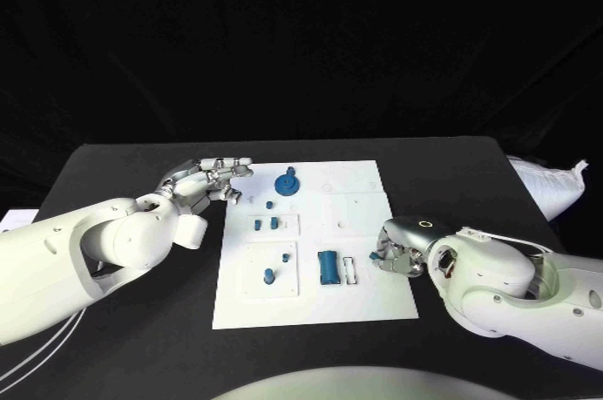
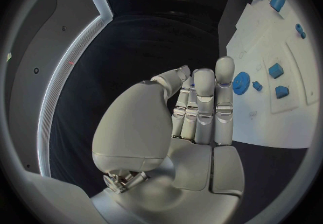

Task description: Assemble the parts on the task board

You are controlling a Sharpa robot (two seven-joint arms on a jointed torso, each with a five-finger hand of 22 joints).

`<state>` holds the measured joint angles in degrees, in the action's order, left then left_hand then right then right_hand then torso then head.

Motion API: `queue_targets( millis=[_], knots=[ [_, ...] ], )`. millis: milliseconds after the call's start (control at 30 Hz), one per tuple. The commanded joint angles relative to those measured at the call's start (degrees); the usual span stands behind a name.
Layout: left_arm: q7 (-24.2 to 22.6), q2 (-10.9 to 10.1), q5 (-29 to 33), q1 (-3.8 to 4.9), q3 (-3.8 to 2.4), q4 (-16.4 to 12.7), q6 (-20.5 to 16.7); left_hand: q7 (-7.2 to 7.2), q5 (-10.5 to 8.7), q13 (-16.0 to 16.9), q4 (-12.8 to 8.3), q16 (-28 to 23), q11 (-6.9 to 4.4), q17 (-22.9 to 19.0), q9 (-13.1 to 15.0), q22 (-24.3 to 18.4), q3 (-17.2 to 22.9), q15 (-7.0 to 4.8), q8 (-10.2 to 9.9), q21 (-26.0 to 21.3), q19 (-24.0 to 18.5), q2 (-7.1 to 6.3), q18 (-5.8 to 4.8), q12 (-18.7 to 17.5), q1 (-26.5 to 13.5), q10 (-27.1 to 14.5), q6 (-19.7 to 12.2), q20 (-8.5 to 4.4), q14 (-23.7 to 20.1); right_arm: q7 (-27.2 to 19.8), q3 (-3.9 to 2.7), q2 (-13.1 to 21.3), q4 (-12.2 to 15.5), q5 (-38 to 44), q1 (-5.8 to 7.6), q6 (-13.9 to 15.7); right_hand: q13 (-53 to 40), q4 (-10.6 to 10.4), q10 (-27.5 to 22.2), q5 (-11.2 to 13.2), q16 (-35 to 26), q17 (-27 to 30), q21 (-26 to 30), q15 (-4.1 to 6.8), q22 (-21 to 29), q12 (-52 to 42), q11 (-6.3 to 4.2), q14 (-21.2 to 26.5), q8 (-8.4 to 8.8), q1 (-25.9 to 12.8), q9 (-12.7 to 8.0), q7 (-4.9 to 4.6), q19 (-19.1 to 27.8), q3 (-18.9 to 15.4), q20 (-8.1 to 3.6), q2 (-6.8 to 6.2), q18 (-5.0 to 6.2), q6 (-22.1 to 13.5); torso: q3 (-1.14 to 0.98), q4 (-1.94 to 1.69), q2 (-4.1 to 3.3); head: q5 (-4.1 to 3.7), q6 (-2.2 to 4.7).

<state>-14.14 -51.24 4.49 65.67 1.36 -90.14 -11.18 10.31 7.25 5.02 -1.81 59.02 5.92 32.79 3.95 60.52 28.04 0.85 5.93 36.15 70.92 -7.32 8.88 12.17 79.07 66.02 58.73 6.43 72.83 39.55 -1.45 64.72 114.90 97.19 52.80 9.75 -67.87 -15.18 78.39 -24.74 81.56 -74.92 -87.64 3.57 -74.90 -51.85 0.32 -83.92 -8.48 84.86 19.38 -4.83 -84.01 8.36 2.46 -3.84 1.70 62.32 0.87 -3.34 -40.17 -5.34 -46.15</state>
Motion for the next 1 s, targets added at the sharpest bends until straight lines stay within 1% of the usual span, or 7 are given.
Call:
queue_targets(
  millis=[33, 133, 267, 700, 767, 867, 1000],
  knots=[
    [-0.3, 0.1, -0.2, -0.1, -0.02, -0.1, 1.1, 0.09, -0.08, 0.1, 0.0, -0.3, -0.14, 0.0, -0.1, -0.1, -0.3, -0.12, 0.3, -0.3, -0.5, 0.43, 1.0, 0.1, -0.1, -0.4, -0.1, 0.0, -0.4, 0.9, 0.05, 0.4, 0.7, -10.8, 0.43, 6.6, 0.3, 4.9, 0.2, -0.4, -0.2, -1.4, 0.0, 0.2, -12.4, 0.3, -0.3, -3.5, -0.31, -0.9, 0.5, -0.09, -4.0, 7.0, 0.07, -1.03, -0.85, 0.4, 0.02, -0.05, -0.1, 0.09, 0.17],
    [-0.3, 0.1, -0.2, -0.13, -0.01, -0.1, 1.1, 0.09, -0.06, 0.0, 0.0, -0.3, -0.14, -0.1, -0.1, -0.1, -0.4, -0.11, 0.3, -0.3, -0.5, 0.47, 1.0, 0.2, -0.1, -0.5, -0.2, 0.01, -0.4, 0.5, -0.04, 0.6, 1.4, -12.9, 0.91, 8.2, 0.2, 4.9, 0.3, 0.0, -0.2, -1.4, 0.0, 0.2, -12.4, 0.2, -0.26, -3.5, -0.32, -1.7, 0.7, -0.08, -4.0, 8.0, 0.1, -1.56, -0.85, 0.3, -0.02, -0.04, -0.16, 0.19, 0.14],
    [-0.3, 0.1, -0.2, -0.15, -0.01, -0.1, 1.1, 0.09, -0.06, 0.0, 0.0, -0.3, -0.14, -0.1, -0.1, -0.1, -0.4, -0.11, 0.3, -0.3, -0.5, 0.47, 1.0, 0.2, -0.1, -0.5, -0.2, 0.01, -0.4, 0.3, -0.1, 0.6, 1.9, -14.5, 1.2, 9.0, 0.1, 4.9, 0.4, 0.3, -0.2, -1.4, 0.0, 0.2, -12.4, 0.1, -0.24, -3.5, -0.37, -2.3, 0.8, -0.05, -4.0, 8.7, 0.11, -1.9, -0.85, 0.3, -0.04, -0.03, -0.19, 0.21, 0.1],
    [-0.3, 0.1, -0.2, -0.17, -0.01, -0.2, 1.2, 0.09, -0.06, 0.0, 0.0, -0.3, -0.14, -0.1, -0.1, -0.1, -0.4, -0.1, 0.3, -0.3, -0.5, 0.5, 1.0, 0.2, -0.1, -0.5, -0.2, 0.01, -0.4, 0.8, -0.12, -1.1, 1.7, -17.0, 1.34, 7.7, -0.2, 4.7, 0.8, 1.5, -0.1, -1.6, 0.0, 0.24, -12.5, -0.5, -0.32, -3.6, -0.6, -4.8, 1.3, 0.1, -4.1, 10.0, 0.09, -2.95, -0.87, 0.5, 0.02, -0.07, -0.12, 0.18, -0.16],
    [-0.3, 0.1, -0.3, -0.17, -0.01, -0.2, 1.2, 0.09, -0.06, 0.0, 0.0, -0.3, -0.14, -0.1, -0.1, -0.1, -0.4, -0.1, 0.3, -0.3, -0.5, 0.5, 1.0, 0.2, -0.1, -0.5, -0.2, 0.01, -0.4, 1.1, -0.11, -1.5, 1.5, -17.2, 1.32, 7.4, -0.3, 4.3, 0.9, 1.2, -0.1, -1.7, 0.0, 0.26, -12.5, -0.7, -0.37, -3.6, -0.68, -5.9, 1.4, 0.19, -4.1, 10.0, 0.09, -3.19, -0.87, 0.6, 0.03, -0.07, -0.12, 0.21, -0.2],
    [-0.3, 0.1, -0.3, -0.17, -0.01, -0.3, 1.2, 0.09, -0.06, 0.0, 0.0, -0.3, -0.14, -0.1, -0.1, -0.1, -0.4, -0.1, 0.3, -0.3, -0.5, 0.5, 1.0, 0.2, -0.1, -0.5, -0.2, 0.01, -0.4, 1.4, -0.1, -2.2, 1.1, -17.5, 1.28, 7.5, -0.5, 2.8, 1.4, -0.2, 0.1, -2.0, -0.2, 0.28, -12.7, -0.9, -0.42, -3.7, -0.88, -8.8, 1.6, 0.31, -4.2, 8.9, 0.06, -3.55, -0.93, 0.9, 0.02, -0.02, -0.15, 0.3, -0.2],
    [-0.3, 0.1, -0.3, -0.17, -0.01, -0.3, 1.2, 0.09, -0.06, 0.0, 0.0, -0.3, -0.14, -0.1, -0.1, -0.1, -0.4, -0.1, 0.3, -0.3, -0.5, 0.5, 1.0, 0.2, -0.1, -0.5, -0.2, 0.01, -0.4, 1.7, -0.1, -2.8, 0.9, -17.5, 1.27, 7.0, -0.9, 1.2, 1.9, -2.1, 0.4, -2.4, -0.5, 0.51, -13.0, -1.7, -0.72, -3.8, -1.3, -11.7, 2.0, 0.7, -4.5, 7.2, -0.1, -3.46, -1.03, 1.7, 0.01, -0.03, -0.11, 0.33, -0.26]
  ],
)
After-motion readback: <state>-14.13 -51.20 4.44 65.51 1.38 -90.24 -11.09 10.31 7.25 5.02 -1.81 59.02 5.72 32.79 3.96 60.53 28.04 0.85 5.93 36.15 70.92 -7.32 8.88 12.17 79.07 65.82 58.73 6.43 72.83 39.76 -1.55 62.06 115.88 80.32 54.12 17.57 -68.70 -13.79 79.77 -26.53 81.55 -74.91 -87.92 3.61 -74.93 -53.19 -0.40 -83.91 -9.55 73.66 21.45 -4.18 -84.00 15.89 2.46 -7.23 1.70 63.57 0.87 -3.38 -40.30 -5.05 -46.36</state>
